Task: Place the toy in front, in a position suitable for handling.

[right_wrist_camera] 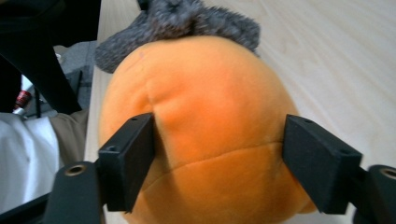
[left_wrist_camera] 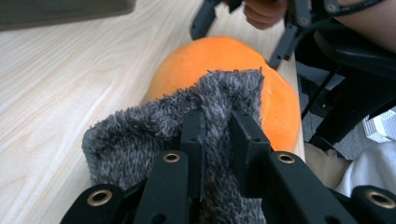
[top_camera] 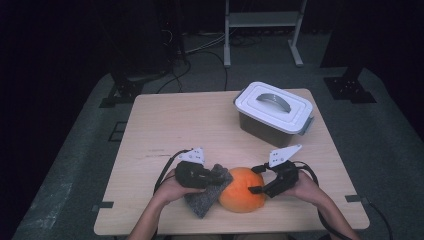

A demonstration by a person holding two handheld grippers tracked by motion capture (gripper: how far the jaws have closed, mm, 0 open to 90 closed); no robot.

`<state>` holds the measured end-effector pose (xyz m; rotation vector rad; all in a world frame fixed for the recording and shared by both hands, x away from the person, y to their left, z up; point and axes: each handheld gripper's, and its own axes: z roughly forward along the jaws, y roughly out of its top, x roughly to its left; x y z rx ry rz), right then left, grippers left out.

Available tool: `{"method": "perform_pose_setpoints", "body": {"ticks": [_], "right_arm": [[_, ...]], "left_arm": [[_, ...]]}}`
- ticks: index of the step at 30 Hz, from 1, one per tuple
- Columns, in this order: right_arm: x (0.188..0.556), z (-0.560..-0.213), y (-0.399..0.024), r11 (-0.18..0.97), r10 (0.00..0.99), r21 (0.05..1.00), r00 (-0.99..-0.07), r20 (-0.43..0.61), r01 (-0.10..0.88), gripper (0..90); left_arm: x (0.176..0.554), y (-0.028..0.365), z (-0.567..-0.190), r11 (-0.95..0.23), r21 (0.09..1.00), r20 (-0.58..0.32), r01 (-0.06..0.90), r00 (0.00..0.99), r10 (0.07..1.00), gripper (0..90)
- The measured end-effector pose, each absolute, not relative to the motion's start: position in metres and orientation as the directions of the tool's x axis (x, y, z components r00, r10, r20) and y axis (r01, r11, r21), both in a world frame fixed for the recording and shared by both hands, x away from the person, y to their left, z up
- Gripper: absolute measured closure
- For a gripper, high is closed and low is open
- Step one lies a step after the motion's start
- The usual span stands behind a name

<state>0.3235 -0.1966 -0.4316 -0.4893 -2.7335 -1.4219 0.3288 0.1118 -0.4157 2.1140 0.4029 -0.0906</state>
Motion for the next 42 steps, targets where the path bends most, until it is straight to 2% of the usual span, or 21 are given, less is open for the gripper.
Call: {"method": "perform_pose_setpoints", "body": {"ticks": [6,8,12,15,19,23,28,32,35,37,40,42], "right_arm": [[0.310,-0.431,-0.192,0.540,0.289,0.796,-0.948,0.130,0.274,32.3],[0.307,-0.431,-0.189,0.535,0.295,0.800,-0.947,0.126,0.273,36.5],[0.303,-0.424,-0.181,0.534,0.305,0.817,-0.951,0.054,0.218,51.6],[0.304,-0.418,-0.174,0.526,0.327,0.828,-0.945,0.012,0.193,55.0],[0.304,-0.417,-0.167,0.538,0.338,0.825,-0.941,-0.023,0.173,54.7],[0.298,-0.417,-0.166,0.567,0.302,0.811,-0.952,-0.044,0.142,52.1],[0.294,-0.416,-0.176,0.586,0.227,0.798,-0.974,0.004,0.140,34.5],[0.302,-0.409,-0.181,0.566,0.240,0.809,-0.971,0.022,0.158,25.3],[0.308,-0.411,-0.179,0.585,0.216,0.797,-0.976,0.026,0.151,27.2],[0.310,-0.418,-0.176,0.583,0.205,0.797,-0.978,0.046,0.160,25.2],[0.309,-0.425,-0.175,0.551,0.223,0.814,-0.972,0.071,0.186,25.1],[0.309,-0.426,-0.175,0.549,0.243,0.808,-0.966,0.092,0.215,31.9]], "left_arm": [[0.335,0.107,-0.416,-0.493,0.804,-0.208,0.332,0.934,0.289,76.3],[0.337,0.107,-0.417,-0.491,0.804,-0.207,0.337,0.931,0.300,76.5],[0.343,0.109,-0.415,-0.471,0.806,-0.222,0.358,0.921,0.320,77.4],[0.347,0.112,-0.411,-0.465,0.807,-0.220,0.364,0.916,0.335,77.5],[0.344,0.112,-0.401,-0.458,0.822,-0.197,0.338,0.924,0.328,77.5],[0.336,0.104,-0.399,-0.493,0.813,-0.182,0.310,0.939,0.290,77.4],[0.324,0.099,-0.406,-0.503,0.815,-0.186,0.288,0.952,0.245,77.7],[0.320,0.098,-0.404,-0.517,0.812,-0.180,0.272,0.958,0.221,77.7],[0.319,0.096,-0.404,-0.534,0.806,-0.173,0.255,0.964,0.200,77.6],[0.318,0.096,-0.404,-0.539,0.803,-0.170,0.252,0.965,0.199,77.6],[0.319,0.097,-0.405,-0.534,0.805,-0.175,0.259,0.963,0.203,77.5],[0.320,0.096,-0.405,-0.529,0.808,-0.171,0.258,0.963,0.207,77.4]]}}
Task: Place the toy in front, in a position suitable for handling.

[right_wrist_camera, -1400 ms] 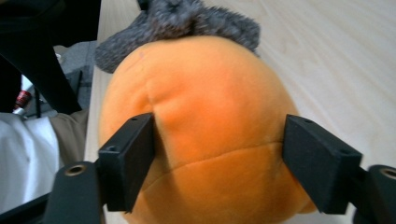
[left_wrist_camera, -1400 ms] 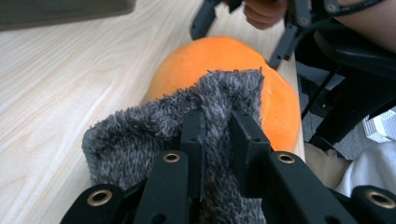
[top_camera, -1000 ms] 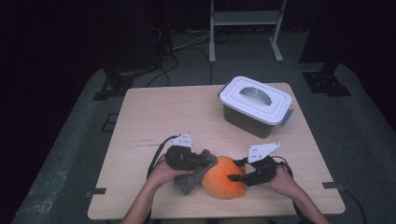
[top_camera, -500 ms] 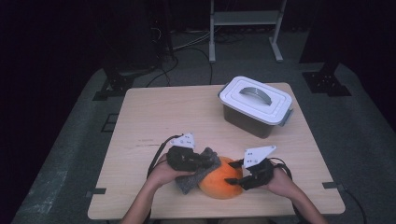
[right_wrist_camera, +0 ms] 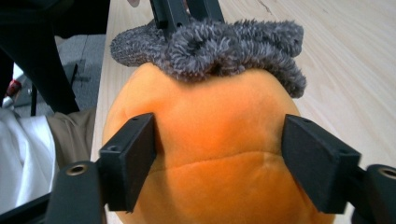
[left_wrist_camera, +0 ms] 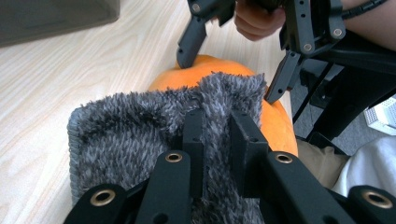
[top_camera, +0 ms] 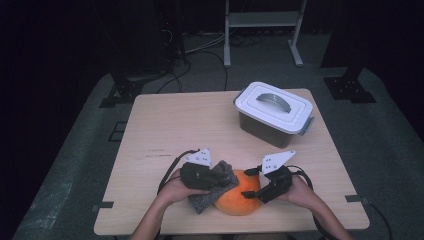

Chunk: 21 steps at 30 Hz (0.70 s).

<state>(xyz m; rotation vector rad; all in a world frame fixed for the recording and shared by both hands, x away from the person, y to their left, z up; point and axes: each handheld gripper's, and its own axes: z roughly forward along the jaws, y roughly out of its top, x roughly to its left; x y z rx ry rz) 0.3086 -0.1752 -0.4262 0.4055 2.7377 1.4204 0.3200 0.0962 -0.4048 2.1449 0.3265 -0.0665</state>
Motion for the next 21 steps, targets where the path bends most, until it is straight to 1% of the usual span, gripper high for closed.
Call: {"method": "perform_pose_setpoints", "body": {"ticks": [2,4,7,9,11,16,19,21], "right_arm": [[0.305,-0.425,-0.172,0.574,0.272,0.789,-0.960,0.070,0.220,43.3],[0.304,-0.423,-0.171,0.578,0.281,0.786,-0.958,0.061,0.219,52.2],[0.304,-0.422,-0.172,0.565,0.298,0.800,-0.954,0.031,0.202,61.4],[0.305,-0.418,-0.172,0.553,0.310,0.812,-0.951,0.008,0.187,65.1],[0.307,-0.416,-0.171,0.544,0.325,0.822,-0.946,-0.018,0.171,66.9],[0.308,-0.410,-0.169,0.523,0.355,0.842,-0.932,-0.073,0.133,67.5],[0.308,-0.413,-0.169,0.538,0.340,0.834,-0.937,-0.083,0.121,66.5],[0.307,-0.417,-0.171,0.552,0.325,0.826,-0.942,-0.085,0.116,65.2]], "left_arm": [[0.321,0.095,-0.403,-0.532,0.806,-0.170,0.260,0.962,0.211,77.2],[0.323,0.096,-0.401,-0.534,0.804,-0.170,0.262,0.962,0.216,77.1],[0.327,0.097,-0.399,-0.531,0.803,-0.172,0.271,0.958,0.230,77.1],[0.331,0.098,-0.396,-0.529,0.804,-0.167,0.271,0.957,0.237,77.1],[0.333,0.098,-0.392,-0.536,0.802,-0.149,0.264,0.957,0.248,77.1],[0.339,0.098,-0.381,-0.524,0.815,-0.123,0.249,0.957,0.264,77.1],[0.339,0.093,-0.385,-0.543,0.804,-0.114,0.242,0.959,0.258,77.1],[0.339,0.093,-0.391,-0.530,0.810,-0.133,0.253,0.958,0.254,77.1]]}}
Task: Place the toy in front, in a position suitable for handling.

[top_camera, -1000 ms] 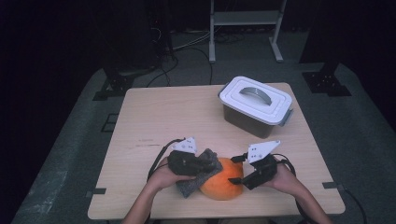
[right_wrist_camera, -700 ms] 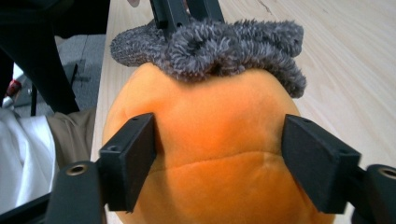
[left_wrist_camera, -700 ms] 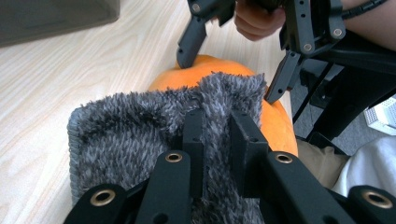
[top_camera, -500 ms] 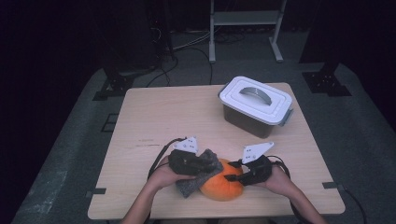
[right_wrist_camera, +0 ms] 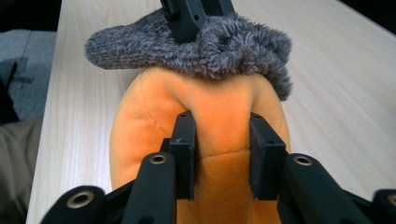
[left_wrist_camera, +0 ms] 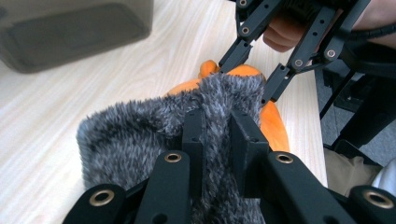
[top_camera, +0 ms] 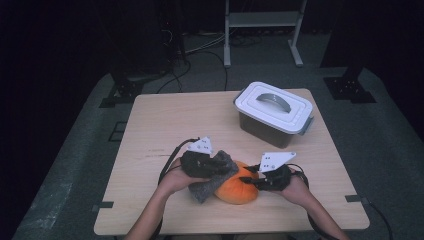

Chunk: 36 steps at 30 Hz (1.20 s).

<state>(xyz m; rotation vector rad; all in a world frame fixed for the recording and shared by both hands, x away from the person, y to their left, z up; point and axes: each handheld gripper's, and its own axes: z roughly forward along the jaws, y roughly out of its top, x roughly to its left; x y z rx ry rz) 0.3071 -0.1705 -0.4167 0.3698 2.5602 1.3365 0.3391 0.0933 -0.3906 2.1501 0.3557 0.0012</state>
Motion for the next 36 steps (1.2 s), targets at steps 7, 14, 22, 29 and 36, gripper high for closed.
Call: {"method": "perform_pose_setpoints", "body": {"ticks": [7,14,22,29,36], "right_arm": [[0.305,-0.422,-0.185,0.568,0.286,0.817,-0.955,-0.079,0.102,63.4],[0.307,-0.424,-0.194,0.561,0.283,0.818,-0.958,-0.046,0.127,62.6],[0.302,-0.425,-0.193,0.556,0.274,0.823,-0.960,-0.050,0.116,61.2],[0.296,-0.425,-0.188,0.563,0.255,0.822,-0.964,-0.073,0.086,60.9],[0.290,-0.423,-0.181,0.574,0.225,0.818,-0.969,-0.098,0.051,58.9]], "left_arm": [[0.337,0.110,-0.406,-0.491,0.817,-0.181,0.303,0.943,0.280,77.0],[0.336,0.130,-0.424,-0.488,0.796,-0.220,0.359,0.922,0.320,76.7],[0.336,0.128,-0.420,-0.488,0.799,-0.216,0.351,0.925,0.311,76.9],[0.338,0.113,-0.404,-0.490,0.813,-0.189,0.315,0.938,0.290,76.9],[0.335,0.098,-0.397,-0.493,0.825,-0.160,0.276,0.951,0.265,76.9]]}}
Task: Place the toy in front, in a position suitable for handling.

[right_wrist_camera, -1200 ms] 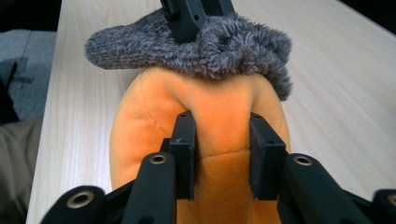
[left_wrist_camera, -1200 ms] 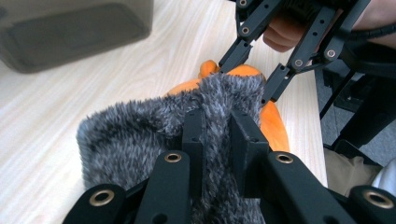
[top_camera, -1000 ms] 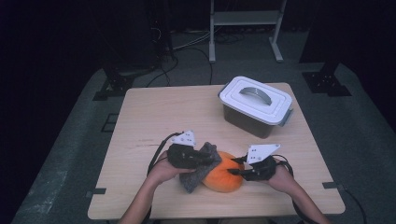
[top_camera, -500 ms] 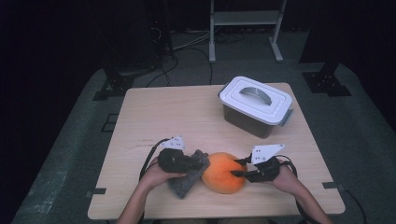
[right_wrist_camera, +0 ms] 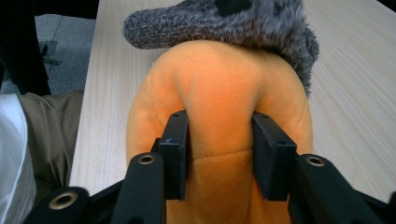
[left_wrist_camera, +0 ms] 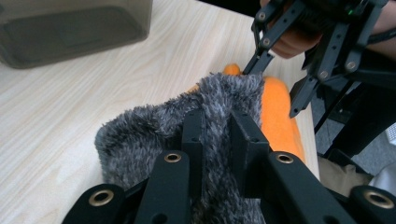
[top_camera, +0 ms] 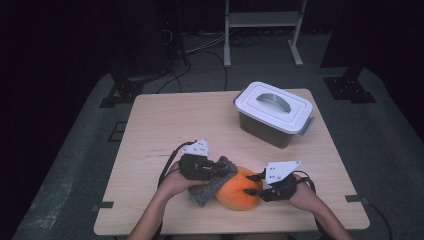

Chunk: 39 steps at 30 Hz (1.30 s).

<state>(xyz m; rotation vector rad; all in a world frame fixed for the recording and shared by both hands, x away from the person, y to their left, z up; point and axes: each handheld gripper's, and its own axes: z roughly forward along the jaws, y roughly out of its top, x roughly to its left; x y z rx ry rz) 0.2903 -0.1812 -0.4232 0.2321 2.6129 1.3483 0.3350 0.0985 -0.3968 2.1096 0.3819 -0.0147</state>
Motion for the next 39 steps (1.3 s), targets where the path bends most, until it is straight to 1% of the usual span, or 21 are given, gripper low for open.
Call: {"method": "perform_pose_setpoints", "body": {"ticks": [1,3,6,8,10,15,19,21,23,25,27,31,35,39], "right_arm": [[0.290,-0.423,-0.181,0.572,0.226,0.818,-0.969,-0.096,0.052,57.3],[0.291,-0.423,-0.182,0.570,0.229,0.820,-0.969,-0.088,0.060,49.4],[0.295,-0.417,-0.182,0.568,0.254,0.817,-0.965,-0.061,0.098,36.5],[0.297,-0.414,-0.183,0.569,0.268,0.815,-0.962,-0.058,0.109,33.5],[0.300,-0.413,-0.185,0.568,0.289,0.813,-0.956,-0.050,0.129,27.9],[0.305,-0.415,-0.193,0.548,0.310,0.816,-0.951,0.008,0.185,24.4],[0.309,-0.418,-0.193,0.541,0.302,0.816,-0.953,0.037,0.203,23.4],[0.309,-0.423,-0.191,0.540,0.299,0.814,-0.953,0.051,0.213,25.3],[0.307,-0.426,-0.187,0.552,0.297,0.804,-0.953,0.059,0.222,33.5],[0.305,-0.425,-0.184,0.564,0.304,0.798,-0.952,0.040,0.213,42.6],[0.302,-0.425,-0.183,0.567,0.305,0.799,-0.952,0.025,0.203,46.6],[0.303,-0.426,-0.184,0.554,0.309,0.803,-0.950,0.048,0.221,47.3],[0.302,-0.426,-0.184,0.555,0.302,0.803,-0.952,0.049,0.217,47.1],[0.302,-0.426,-0.187,0.558,0.291,0.803,-0.955,0.048,0.210,47.1]], "left_arm": [[0.335,0.098,-0.399,-0.493,0.824,-0.165,0.281,0.950,0.265,76.9],[0.333,0.100,-0.403,-0.490,0.823,-0.172,0.288,0.948,0.268,77.4],[0.331,0.103,-0.406,-0.488,0.826,-0.166,0.281,0.950,0.265,77.9],[0.330,0.104,-0.406,-0.491,0.825,-0.166,0.280,0.950,0.263,77.9],[0.329,0.105,-0.406,-0.492,0.826,-0.163,0.275,0.952,0.258,77.9],[0.326,0.109,-0.408,-0.488,0.826,-0.182,0.283,0.952,0.244,77.8],[0.326,0.111,-0.410,-0.485,0.826,-0.190,0.288,0.951,0.243,77.8],[0.327,0.110,-0.409,-0.489,0.823,-0.187,0.288,0.951,0.246,77.7],[0.327,0.108,-0.408,-0.498,0.820,-0.178,0.284,0.952,0.250,77.7],[0.329,0.106,-0.404,-0.507,0.816,-0.166,0.278,0.953,0.254,77.7],[0.331,0.105,-0.401,-0.510,0.814,-0.163,0.276,0.953,0.256,77.8],[0.335,0.098,-0.395,-0.494,0.826,-0.167,0.270,0.956,0.242,77.7],[0.337,0.090,-0.392,-0.507,0.824,-0.153,0.252,0.961,0.229,77.6],[0.339,0.096,-0.398,-0.495,0.826,-0.168,0.270,0.956,0.241,77.5]]}}
